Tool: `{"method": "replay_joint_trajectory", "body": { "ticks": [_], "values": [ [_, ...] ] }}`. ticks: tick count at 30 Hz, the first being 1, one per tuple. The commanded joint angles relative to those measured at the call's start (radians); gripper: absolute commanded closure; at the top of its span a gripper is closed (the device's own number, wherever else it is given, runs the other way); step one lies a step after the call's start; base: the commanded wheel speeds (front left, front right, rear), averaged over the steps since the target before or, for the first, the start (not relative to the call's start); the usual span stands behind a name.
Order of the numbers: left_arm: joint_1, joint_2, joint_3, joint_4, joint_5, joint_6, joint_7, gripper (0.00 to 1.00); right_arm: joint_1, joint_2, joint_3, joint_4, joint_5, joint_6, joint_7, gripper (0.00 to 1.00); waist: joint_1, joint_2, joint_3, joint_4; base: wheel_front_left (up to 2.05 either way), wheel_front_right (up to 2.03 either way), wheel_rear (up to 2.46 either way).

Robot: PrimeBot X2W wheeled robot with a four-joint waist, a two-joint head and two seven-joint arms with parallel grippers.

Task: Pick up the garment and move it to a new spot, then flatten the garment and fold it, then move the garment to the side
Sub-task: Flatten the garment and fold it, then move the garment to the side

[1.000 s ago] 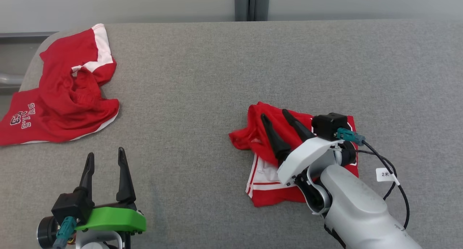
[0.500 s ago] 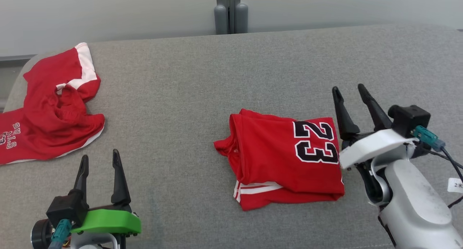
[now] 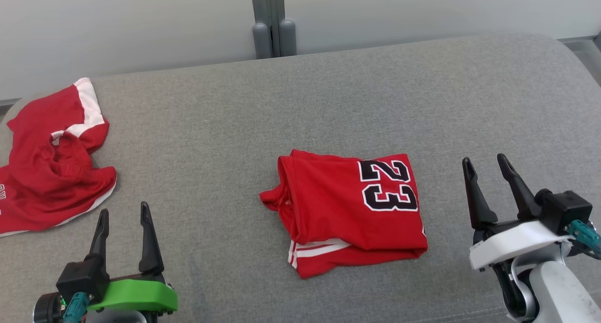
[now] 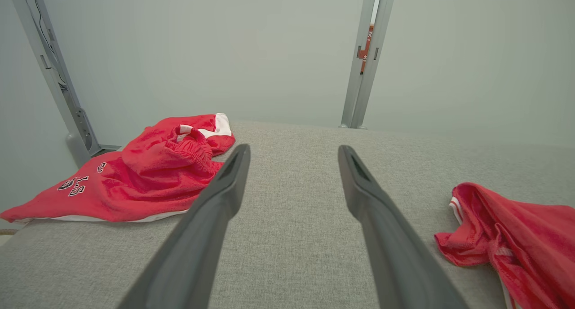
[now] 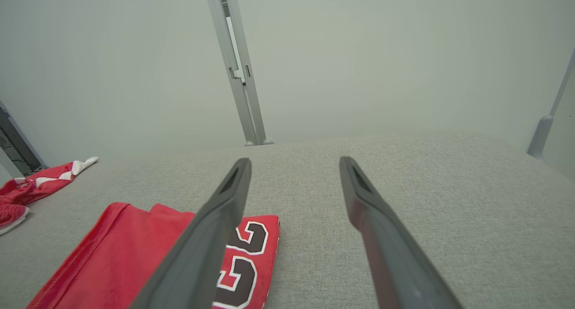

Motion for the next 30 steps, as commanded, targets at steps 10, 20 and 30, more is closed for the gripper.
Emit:
{"method": "replay_joint_trajectory", "body": {
  "ticks": [10, 20, 30],
  "values": [
    [0.04, 0.002, -0.003, -0.005, 0.037, -0.002, -0.003, 0.0, 0.115, 0.061, -0.047, -0.06, -0.052, -0.001, -0.003, 0.0, 0.0, -0.0001, -0.041, -0.003, 0.0, 0.0, 0.0],
    [0.053, 0.002, -0.012, 0.001, 0.051, -0.023, -0.003, 0.0, 0.171, 0.095, -0.071, -0.086, -0.082, -0.001, -0.003, 0.0, 0.0, -0.0001, -0.061, 0.012, 0.0, 0.0, 0.0],
    [0.051, 0.002, -0.022, 0.005, 0.047, -0.032, -0.003, 0.0, 0.176, 0.104, -0.066, -0.09, -0.095, -0.001, -0.003, 0.0, 0.0, -0.0001, -0.065, 0.021, 0.0, 0.0, 0.0]
  ]
}}
